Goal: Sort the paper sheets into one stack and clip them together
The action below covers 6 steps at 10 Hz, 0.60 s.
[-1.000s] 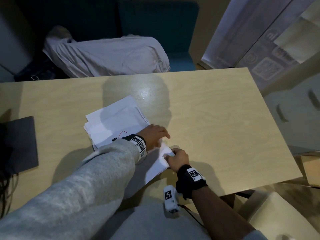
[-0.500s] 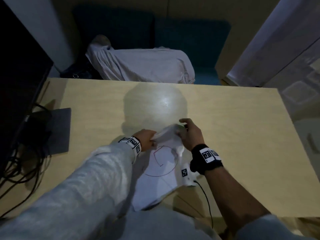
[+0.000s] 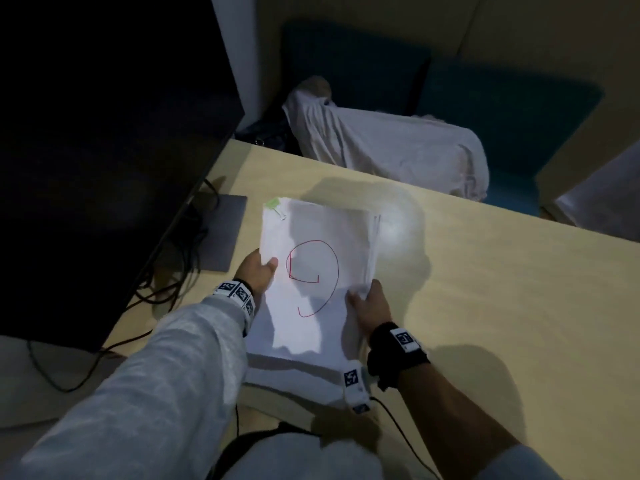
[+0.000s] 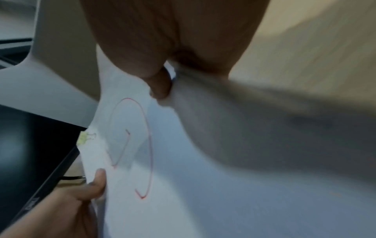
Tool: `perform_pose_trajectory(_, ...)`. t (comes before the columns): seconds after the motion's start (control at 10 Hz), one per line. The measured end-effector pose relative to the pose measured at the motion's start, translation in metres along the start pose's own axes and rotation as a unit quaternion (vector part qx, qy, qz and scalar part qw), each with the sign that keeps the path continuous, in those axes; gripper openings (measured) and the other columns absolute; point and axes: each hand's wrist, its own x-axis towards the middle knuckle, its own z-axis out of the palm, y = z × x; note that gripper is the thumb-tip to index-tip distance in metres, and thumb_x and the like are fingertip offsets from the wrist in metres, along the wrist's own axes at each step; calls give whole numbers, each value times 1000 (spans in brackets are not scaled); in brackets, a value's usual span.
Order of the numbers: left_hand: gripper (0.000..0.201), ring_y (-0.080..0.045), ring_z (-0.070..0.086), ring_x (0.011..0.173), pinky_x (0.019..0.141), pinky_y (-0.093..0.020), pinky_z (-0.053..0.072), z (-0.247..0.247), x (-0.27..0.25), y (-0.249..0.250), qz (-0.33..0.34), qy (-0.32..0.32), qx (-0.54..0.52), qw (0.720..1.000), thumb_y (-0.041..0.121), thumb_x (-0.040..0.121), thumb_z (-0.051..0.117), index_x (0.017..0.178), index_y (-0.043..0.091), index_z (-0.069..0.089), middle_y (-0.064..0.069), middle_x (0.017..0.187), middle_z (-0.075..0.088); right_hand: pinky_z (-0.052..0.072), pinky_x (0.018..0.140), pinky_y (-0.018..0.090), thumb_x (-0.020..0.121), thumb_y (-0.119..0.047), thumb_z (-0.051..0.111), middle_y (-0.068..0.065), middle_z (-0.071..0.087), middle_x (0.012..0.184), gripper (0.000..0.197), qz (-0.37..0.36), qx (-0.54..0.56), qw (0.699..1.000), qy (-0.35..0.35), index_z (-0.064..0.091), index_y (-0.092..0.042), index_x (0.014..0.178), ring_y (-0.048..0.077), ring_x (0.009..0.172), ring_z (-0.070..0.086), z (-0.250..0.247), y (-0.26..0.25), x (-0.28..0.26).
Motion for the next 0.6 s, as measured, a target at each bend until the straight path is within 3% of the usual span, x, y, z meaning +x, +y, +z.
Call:
perform_pose_trajectory(0.1,42,-27,58,113,94,-29,42,-21,4,-22,-35,-1,17,999,32,93,54,127,7,49,-9,126,60,45,87,39,97,-19,47,23,53,127,41,8,5,1000,7,32,-2,132,38,110,54,33,-16,10)
perform_pose_trajectory(0.2,55,-31,52,124,104,-38,42,-31,10,-49,-72,-59,107,990,27,91,59,140,11,38,-13,137,53,45,85,39,98,-16,45,26,53,126,41,31,0,999,22,29,0,131,40,109,55,56,-22,18)
perform_pose_trajectory(0.3,56,-35,49,127,105,-40,42,-33,11,-59,-89,-51,134,986,22,93,57,143,14,34,-16,140,51,46,91,42,97,-15,47,29,52,127,41,53,-18,998,20,29,3,129,42,110,55,67,-21,23)
perform_pose_trajectory(0.5,62,-35,43,132,105,-40,38,-33,14,-63,-120,-19,150,981,13,93,58,147,12,28,-18,146,41,44,90,38,95,-22,55,23,54,129,49,54,-86,994,-29,31,-1,132,37,114,55,68,-27,30)
perform_pose_trajectory(0.6,65,-33,33,136,108,-42,35,-35,13,-63,-75,47,186,979,19,90,62,145,11,28,-13,149,31,43,98,37,90,-24,62,18,49,137,62,39,-147,988,-30,31,-2,138,35,123,50,64,-27,36)
